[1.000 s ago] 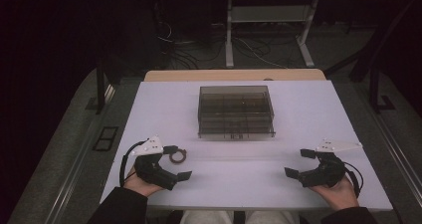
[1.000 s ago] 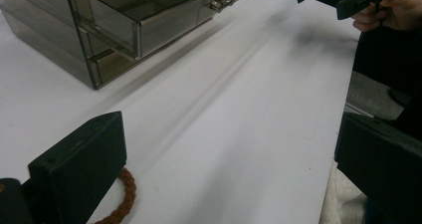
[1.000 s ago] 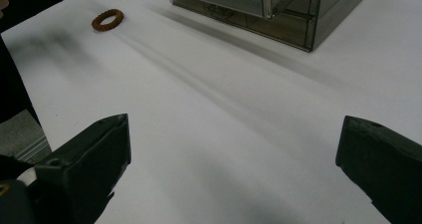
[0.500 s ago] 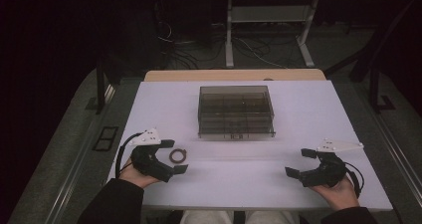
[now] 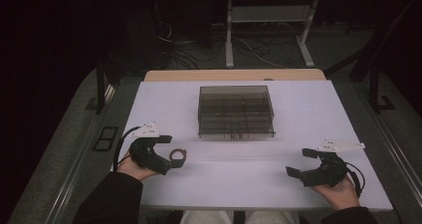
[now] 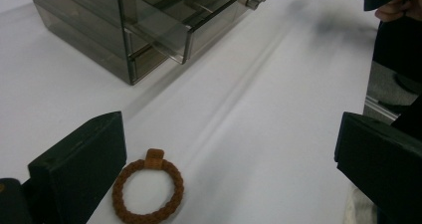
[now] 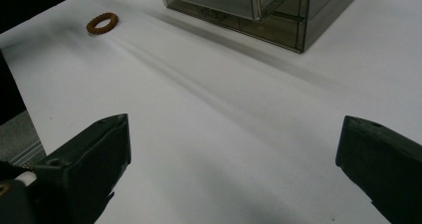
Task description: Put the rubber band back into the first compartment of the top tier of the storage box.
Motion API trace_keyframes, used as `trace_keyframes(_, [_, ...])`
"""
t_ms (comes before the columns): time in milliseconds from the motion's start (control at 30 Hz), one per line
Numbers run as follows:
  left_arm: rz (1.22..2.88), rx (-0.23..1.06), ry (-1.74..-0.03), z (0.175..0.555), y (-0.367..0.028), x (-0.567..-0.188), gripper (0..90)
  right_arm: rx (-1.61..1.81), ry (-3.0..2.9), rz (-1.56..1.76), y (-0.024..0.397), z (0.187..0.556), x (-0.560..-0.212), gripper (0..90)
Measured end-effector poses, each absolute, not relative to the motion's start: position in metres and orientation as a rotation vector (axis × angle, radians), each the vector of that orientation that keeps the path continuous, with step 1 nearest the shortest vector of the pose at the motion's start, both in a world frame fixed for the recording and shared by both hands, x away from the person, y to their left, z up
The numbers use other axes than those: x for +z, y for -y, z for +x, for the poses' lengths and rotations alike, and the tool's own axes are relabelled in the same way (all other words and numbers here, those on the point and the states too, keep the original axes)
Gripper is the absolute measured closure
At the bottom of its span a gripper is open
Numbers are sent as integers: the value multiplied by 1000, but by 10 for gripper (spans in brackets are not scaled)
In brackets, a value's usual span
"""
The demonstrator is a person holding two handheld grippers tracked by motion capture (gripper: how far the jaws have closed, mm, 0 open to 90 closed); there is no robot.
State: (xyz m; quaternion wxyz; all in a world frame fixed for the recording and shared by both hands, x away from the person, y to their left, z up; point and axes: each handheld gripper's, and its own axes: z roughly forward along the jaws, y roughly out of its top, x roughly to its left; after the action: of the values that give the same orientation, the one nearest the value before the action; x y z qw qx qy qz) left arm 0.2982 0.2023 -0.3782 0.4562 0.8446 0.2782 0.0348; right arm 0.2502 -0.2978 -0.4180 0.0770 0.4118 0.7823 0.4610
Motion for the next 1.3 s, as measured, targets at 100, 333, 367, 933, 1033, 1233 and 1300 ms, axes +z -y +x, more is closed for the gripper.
trace_keyframes(100, [2093,86,-695,302,-204,-380,0,1382,-2345,1233,298,250,-418,1])
trace_keyframes(333, [2108,77,-701,309,-209,-384,0,1383,-2339,1228,299,250,-418,1])
trace_keyframes(367, [2113,78,-701,309,-209,-384,0,1383,-2339,1228,299,250,-418,1])
trace_keyframes(933, [2193,84,-659,317,-207,-394,0,1381,-2337,1231,299,250,-418,1])
trace_keyframes(1033, [2208,79,-649,318,-205,-396,0,1379,-2337,1232,298,250,-419,1])
trace_keyframes(1233, [2226,72,-640,320,-202,-399,0,1379,-2339,1229,298,250,-419,1])
trace_keyframes(1300, [2232,64,-639,320,-201,-400,0,1378,-2340,1228,298,250,-419,1])
